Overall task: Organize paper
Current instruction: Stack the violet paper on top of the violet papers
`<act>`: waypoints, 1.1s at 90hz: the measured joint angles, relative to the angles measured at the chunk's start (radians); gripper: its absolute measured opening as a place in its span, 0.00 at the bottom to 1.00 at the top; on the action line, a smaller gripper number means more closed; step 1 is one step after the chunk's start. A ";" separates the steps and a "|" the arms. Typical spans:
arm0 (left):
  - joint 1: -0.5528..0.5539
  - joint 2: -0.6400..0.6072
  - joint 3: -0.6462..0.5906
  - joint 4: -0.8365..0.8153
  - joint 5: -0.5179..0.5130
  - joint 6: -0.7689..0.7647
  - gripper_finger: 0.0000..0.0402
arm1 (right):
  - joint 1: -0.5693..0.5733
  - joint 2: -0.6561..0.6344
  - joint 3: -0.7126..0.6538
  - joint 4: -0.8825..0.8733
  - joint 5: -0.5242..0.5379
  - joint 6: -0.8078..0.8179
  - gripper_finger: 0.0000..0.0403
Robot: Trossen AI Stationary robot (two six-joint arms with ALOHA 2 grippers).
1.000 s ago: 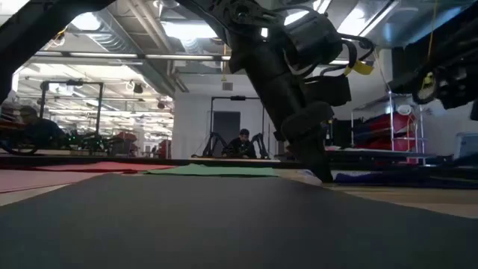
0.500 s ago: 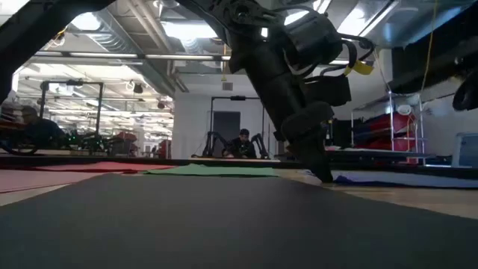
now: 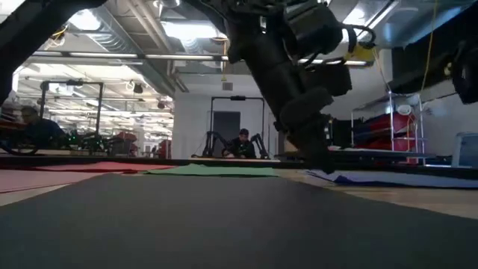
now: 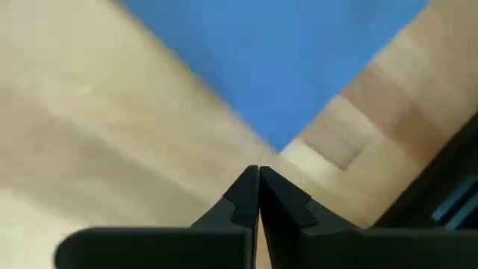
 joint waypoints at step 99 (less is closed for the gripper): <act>0.001 -0.018 0.003 -0.028 -0.003 0.015 0.00 | 0.027 0.005 -0.100 0.045 -0.037 -0.224 0.00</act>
